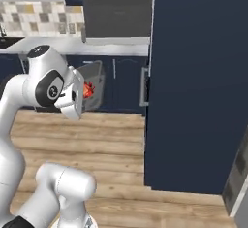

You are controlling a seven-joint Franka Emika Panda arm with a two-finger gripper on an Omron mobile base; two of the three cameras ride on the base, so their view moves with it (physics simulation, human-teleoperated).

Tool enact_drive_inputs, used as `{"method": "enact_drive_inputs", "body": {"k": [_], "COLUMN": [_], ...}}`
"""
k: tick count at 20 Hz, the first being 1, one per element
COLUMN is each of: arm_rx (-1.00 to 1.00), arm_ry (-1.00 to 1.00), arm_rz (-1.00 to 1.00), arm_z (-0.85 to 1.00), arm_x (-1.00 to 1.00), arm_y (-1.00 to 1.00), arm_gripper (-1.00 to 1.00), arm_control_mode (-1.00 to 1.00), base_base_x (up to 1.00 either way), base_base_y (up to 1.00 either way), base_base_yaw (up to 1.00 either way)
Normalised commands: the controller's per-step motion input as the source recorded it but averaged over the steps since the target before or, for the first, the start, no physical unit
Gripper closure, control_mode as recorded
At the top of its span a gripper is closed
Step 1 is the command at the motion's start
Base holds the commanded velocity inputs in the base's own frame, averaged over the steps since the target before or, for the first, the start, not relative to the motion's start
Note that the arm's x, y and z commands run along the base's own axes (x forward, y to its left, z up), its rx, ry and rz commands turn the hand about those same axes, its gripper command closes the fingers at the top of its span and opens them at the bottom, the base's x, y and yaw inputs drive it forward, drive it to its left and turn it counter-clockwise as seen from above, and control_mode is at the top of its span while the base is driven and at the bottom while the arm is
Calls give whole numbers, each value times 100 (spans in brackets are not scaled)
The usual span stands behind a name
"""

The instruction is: Place the tupperware containing the fish and mushroom meal in the microwave. Close the microwave door and press the start button to reheat the meal.

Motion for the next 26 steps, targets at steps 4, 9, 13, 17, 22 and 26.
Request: {"method": "enact_drive_inputs", "body": {"k": [4,9,13,17,22,26], "arm_rx": [0,0,0,0,0,0], "arm_ry": [0,0,0,0,0,0], "arm_rz": [0,0,0,0,0,0], "arm_z": [0,0,0,0,0,0], "arm_x": [0,0,0,0,0,0], "arm_y": [0,0,0,0,0,0], "arm_gripper": [100,100,100,100,100,100], "arm_control_mode": [100,100,100,100,100,100], "base_base_x": [100,100,100,91,59,9], "base_base_y": [10,22,34,48,70,88], "base_base_yaw": [-4,-17,-25,-36,-46,-44]}}
